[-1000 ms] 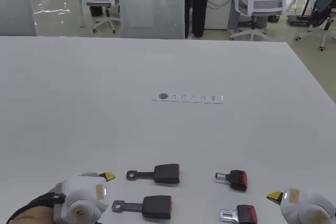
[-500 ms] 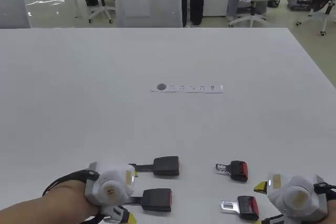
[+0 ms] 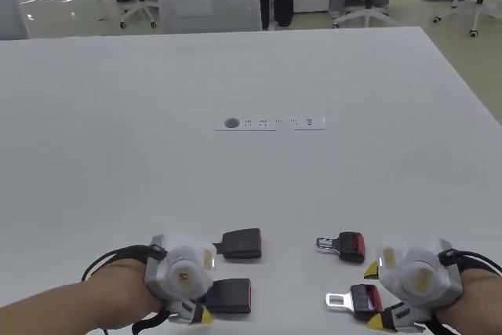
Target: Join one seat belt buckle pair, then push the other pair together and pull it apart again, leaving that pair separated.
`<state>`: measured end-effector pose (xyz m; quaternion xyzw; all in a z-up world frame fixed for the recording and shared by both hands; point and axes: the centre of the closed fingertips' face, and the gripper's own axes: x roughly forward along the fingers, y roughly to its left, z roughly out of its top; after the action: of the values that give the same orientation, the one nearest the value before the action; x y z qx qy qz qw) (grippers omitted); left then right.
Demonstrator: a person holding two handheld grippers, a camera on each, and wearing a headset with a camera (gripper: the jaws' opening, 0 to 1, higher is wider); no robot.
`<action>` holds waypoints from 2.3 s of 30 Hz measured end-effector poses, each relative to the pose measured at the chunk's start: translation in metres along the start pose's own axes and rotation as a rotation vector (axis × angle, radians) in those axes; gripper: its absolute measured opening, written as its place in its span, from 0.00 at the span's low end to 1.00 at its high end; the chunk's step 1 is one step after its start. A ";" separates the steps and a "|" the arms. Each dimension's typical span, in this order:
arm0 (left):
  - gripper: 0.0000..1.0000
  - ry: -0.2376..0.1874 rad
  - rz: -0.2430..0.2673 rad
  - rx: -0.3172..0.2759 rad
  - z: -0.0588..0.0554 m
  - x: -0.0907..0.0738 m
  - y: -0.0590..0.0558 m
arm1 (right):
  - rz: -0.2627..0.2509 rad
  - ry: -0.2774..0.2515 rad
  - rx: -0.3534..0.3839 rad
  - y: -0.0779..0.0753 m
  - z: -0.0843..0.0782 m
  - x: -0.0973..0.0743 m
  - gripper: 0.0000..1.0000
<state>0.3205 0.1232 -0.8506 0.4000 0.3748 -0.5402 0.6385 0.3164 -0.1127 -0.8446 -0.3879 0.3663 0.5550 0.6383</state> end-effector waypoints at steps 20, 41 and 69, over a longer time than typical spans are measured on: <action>0.33 0.032 -0.065 0.028 0.005 0.007 -0.002 | 0.085 0.029 0.004 -0.004 -0.007 0.013 0.34; 0.32 0.077 -0.036 -0.031 0.003 0.007 -0.001 | 0.077 0.029 0.047 -0.002 -0.008 0.013 0.34; 0.32 0.093 -0.043 -0.039 0.002 0.009 -0.003 | 0.071 0.005 0.054 0.007 0.034 0.032 0.33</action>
<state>0.3191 0.1178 -0.8584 0.4037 0.4231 -0.5274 0.6163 0.3141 -0.0679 -0.8598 -0.3584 0.3962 0.5664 0.6276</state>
